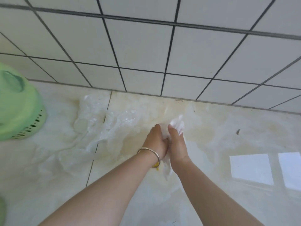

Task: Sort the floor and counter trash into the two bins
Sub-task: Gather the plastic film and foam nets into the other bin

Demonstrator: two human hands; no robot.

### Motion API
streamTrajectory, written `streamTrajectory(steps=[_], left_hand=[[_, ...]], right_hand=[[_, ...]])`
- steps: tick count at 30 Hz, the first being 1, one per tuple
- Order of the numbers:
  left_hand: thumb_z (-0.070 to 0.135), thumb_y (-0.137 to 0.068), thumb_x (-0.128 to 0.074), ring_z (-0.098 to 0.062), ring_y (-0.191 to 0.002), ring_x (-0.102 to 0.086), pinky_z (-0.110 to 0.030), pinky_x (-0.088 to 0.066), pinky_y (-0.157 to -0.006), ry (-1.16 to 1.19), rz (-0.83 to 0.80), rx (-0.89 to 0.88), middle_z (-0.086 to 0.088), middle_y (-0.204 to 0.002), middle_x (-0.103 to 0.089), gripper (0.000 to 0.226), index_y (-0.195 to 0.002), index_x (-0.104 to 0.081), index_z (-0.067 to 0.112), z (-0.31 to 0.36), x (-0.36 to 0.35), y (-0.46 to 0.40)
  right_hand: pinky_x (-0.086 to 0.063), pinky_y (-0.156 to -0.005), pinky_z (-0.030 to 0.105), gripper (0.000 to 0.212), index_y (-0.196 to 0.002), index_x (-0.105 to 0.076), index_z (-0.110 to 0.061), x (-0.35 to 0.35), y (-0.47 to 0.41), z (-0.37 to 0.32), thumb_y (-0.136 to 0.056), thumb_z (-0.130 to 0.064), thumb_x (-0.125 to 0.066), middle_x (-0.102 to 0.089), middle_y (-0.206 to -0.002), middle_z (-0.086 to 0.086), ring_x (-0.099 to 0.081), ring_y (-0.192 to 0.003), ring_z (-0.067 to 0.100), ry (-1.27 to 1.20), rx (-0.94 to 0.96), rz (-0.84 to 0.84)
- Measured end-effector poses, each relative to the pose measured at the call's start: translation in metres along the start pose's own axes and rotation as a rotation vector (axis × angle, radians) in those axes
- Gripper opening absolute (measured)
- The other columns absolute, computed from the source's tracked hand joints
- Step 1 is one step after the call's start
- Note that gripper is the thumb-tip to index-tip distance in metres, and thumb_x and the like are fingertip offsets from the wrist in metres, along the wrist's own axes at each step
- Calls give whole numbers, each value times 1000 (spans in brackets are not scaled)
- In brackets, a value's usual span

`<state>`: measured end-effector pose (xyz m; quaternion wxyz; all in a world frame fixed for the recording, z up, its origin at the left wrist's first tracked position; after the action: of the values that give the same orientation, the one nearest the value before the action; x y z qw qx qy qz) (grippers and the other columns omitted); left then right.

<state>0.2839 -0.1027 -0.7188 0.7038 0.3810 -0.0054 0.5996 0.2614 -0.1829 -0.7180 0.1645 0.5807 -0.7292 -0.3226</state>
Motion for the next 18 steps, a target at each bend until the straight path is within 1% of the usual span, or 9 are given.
streamTrajectory(steps=[2,4,7,9,10,11,13,16,18], left_hand=[[28,-86,-50,-25,-101,-62,-36,-52,-85,21,37,-29,-7,-110,-61,27,-108,-52,12,10,31,10],[31,-85,-51,-23,-94,-63,-33,-53,-78,84,66,-64,-6,-105,-61,25,-102,-52,12,21,67,23],[24,-87,-52,-17,-82,-58,-25,-47,-65,183,116,-131,-3,-99,-58,13,-94,-47,15,38,128,50],[21,-88,-53,-19,-90,-59,-28,-51,-74,303,151,-181,-2,-105,-59,19,-105,-46,18,49,170,68],[20,-88,-53,-20,-100,-59,-30,-52,-85,381,160,-207,0,-113,-58,35,-121,-41,21,54,191,78],[22,-87,-55,-20,-109,-58,-32,-49,-94,449,171,-229,1,-123,-55,56,-137,-28,27,57,213,88],[28,-80,-54,-16,-121,-52,-34,-43,-106,524,208,-275,2,-136,-48,81,-147,-9,32,57,259,104],[29,-73,-45,-10,-129,-41,-29,-36,-109,535,303,-323,5,-142,-37,78,-146,-18,34,39,325,123],[28,-85,-47,-6,-123,-37,-21,-30,-104,528,384,-345,7,-135,-34,64,-145,-24,30,22,363,136]], right_hand=[[-51,-88,31,28,-110,-60,-21,-25,13,-21,-92,-39,-50,-69,-105,4,-64,-102,18,68,45,-27],[-50,-74,23,29,-112,-60,-16,-52,28,-41,-95,-34,-46,-68,-100,3,-65,-93,15,121,67,-48],[-48,-63,24,28,-112,-61,-11,-98,56,-73,-96,-25,-42,-68,-91,5,-65,-81,17,219,124,-66],[-47,-60,24,27,-108,-61,-10,-133,75,-95,-96,-21,-40,-67,-86,4,-64,-79,19,281,182,-86],[-47,-60,24,26,-105,-61,-10,-152,85,-106,-96,-19,-39,-66,-84,3,-64,-78,18,298,215,-102],[-47,-60,23,25,-104,-61,-11,-173,95,-117,-96,-17,-38,-67,-84,2,-64,-77,16,310,246,-127],[-49,-64,22,26,-111,-59,-11,-217,112,-134,-96,-14,-38,-68,-92,4,-64,-79,13,311,304,-181],[-51,-67,28,27,-117,-52,-14,-282,134,-139,-91,-12,-43,-66,-102,8,-65,-87,22,278,310,-243],[-50,-67,30,26,-113,-53,-13,-324,146,-130,-89,-9,-44,-65,-96,10,-64,-84,26,255,266,-308]])
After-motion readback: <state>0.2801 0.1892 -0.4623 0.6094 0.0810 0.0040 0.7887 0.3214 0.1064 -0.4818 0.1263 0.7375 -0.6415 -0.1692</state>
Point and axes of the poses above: each hand's wrist, its own y-axis away from the middle knuckle, its own x-axis out of the back of the hand, z = x × y, the point moved 8 cm from there along -y, towards the middle knuckle
